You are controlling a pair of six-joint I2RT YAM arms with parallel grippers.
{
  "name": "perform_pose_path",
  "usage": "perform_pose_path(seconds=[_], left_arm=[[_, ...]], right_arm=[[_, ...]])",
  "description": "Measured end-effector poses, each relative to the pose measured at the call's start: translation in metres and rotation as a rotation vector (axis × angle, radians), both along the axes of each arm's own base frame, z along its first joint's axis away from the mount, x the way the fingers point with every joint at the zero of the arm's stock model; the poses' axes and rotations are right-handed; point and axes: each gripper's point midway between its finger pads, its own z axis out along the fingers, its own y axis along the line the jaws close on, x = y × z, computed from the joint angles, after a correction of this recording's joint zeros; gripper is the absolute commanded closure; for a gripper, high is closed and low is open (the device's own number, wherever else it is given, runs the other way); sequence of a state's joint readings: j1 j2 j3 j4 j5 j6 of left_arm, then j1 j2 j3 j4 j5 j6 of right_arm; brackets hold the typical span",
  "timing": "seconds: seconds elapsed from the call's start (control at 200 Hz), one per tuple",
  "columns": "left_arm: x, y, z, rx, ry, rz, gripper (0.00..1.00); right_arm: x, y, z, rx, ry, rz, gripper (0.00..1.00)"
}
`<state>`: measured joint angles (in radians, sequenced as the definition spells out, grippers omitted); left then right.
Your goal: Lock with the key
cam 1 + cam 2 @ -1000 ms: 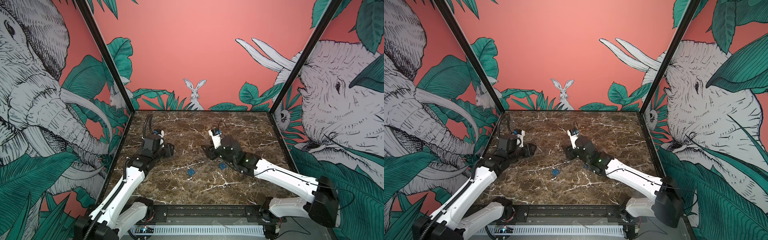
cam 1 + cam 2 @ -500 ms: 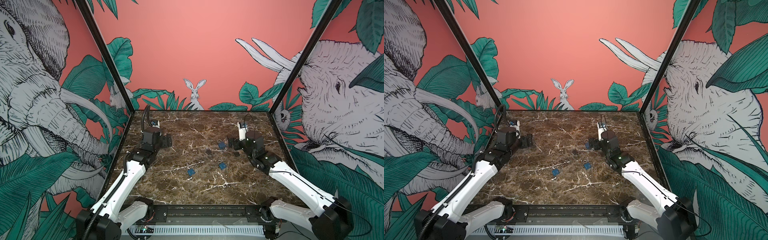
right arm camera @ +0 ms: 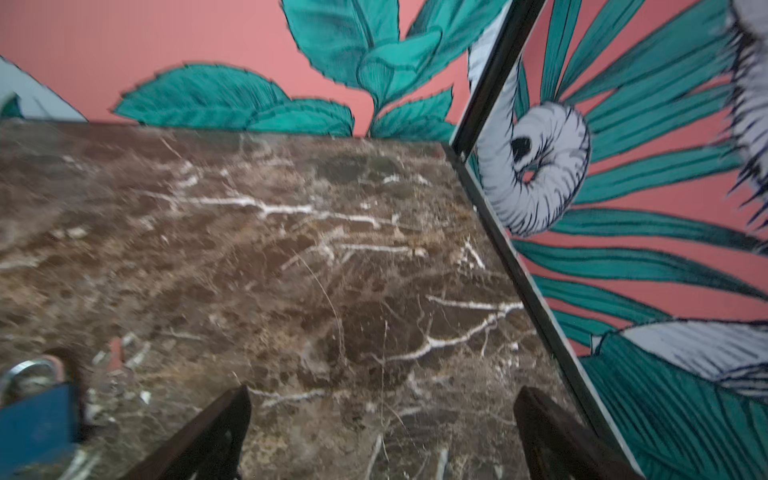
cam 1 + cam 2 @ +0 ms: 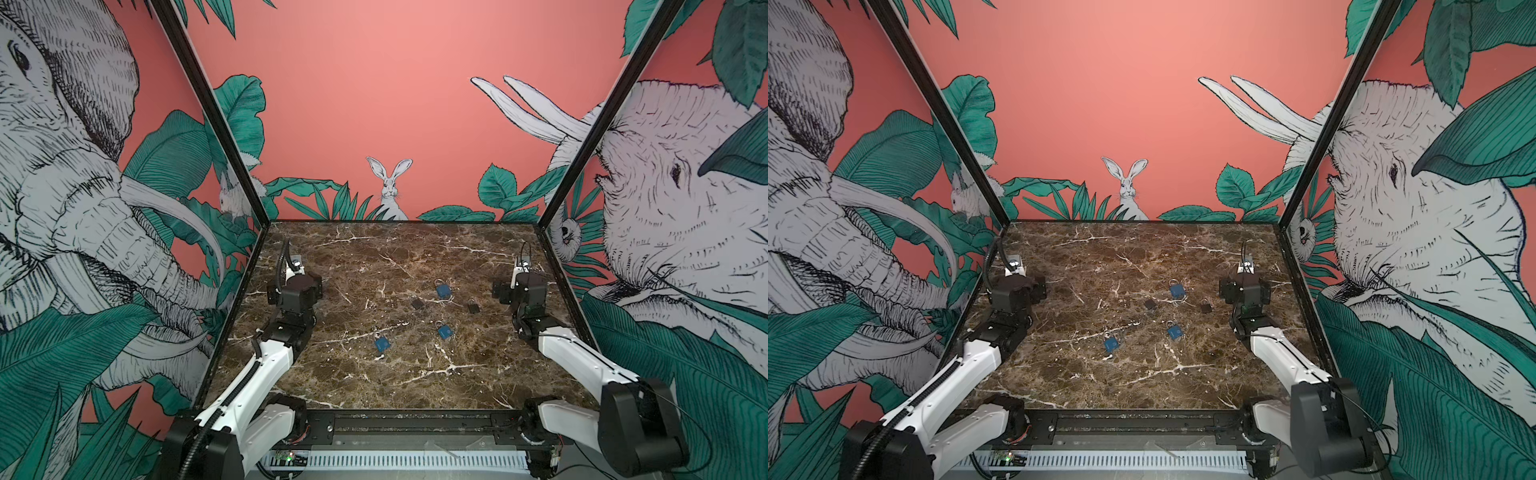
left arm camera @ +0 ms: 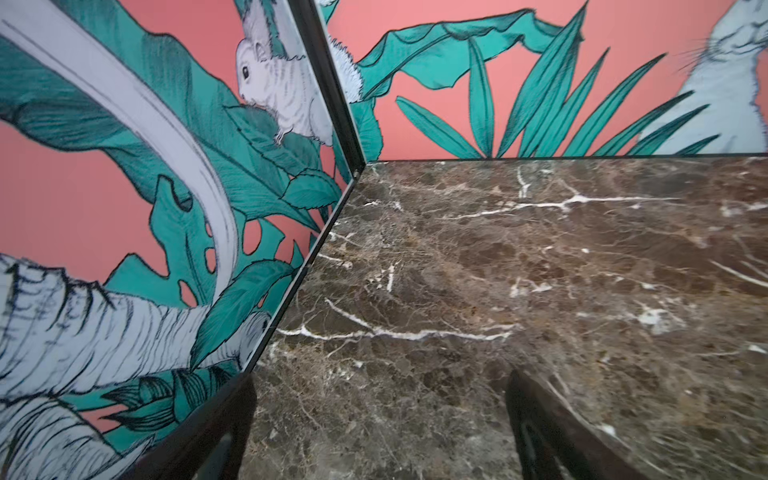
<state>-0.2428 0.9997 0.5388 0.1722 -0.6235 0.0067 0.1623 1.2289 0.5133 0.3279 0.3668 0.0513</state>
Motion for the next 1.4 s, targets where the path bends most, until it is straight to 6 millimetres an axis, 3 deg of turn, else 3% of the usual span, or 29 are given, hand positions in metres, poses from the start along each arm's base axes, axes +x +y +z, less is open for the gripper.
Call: perform_pose_path(seconds=[0.09, 0.19, 0.38, 0.59, 0.77, 0.98, 1.395], left_arm=[[0.005, 0.006, -0.016, 0.035, 0.03, 0.019, 0.06], [0.014, 0.005, -0.036, 0.078, 0.081, 0.012, 0.07], [0.022, -0.003, -0.061, 0.101, 0.091, -0.046, 0.06], [0.043, -0.014, -0.081, 0.059, 0.072, -0.136, 0.06], [0.051, -0.018, -0.115, 0.027, 0.114, -0.2, 0.06], [0.06, -0.01, -0.113, -0.058, 0.087, -0.249, 0.01], [0.063, -0.03, -0.12, -0.114, 0.091, -0.378, 0.01]], right_arm=[[-0.003, -0.004, -0.029, -0.025, 0.048, -0.003, 0.01], [-0.003, -0.009, -0.044, -0.041, 0.053, -0.011, 0.0], [0.011, -0.012, -0.049, -0.046, -0.015, -0.016, 0.0], [0.02, -0.018, -0.053, -0.001, -0.041, 0.01, 0.01], [0.022, -0.015, -0.056, 0.038, -0.06, 0.057, 0.01], [0.025, -0.003, -0.055, 0.067, -0.067, 0.122, 0.01], [0.025, 0.0, -0.055, 0.078, -0.067, 0.142, 0.01]])
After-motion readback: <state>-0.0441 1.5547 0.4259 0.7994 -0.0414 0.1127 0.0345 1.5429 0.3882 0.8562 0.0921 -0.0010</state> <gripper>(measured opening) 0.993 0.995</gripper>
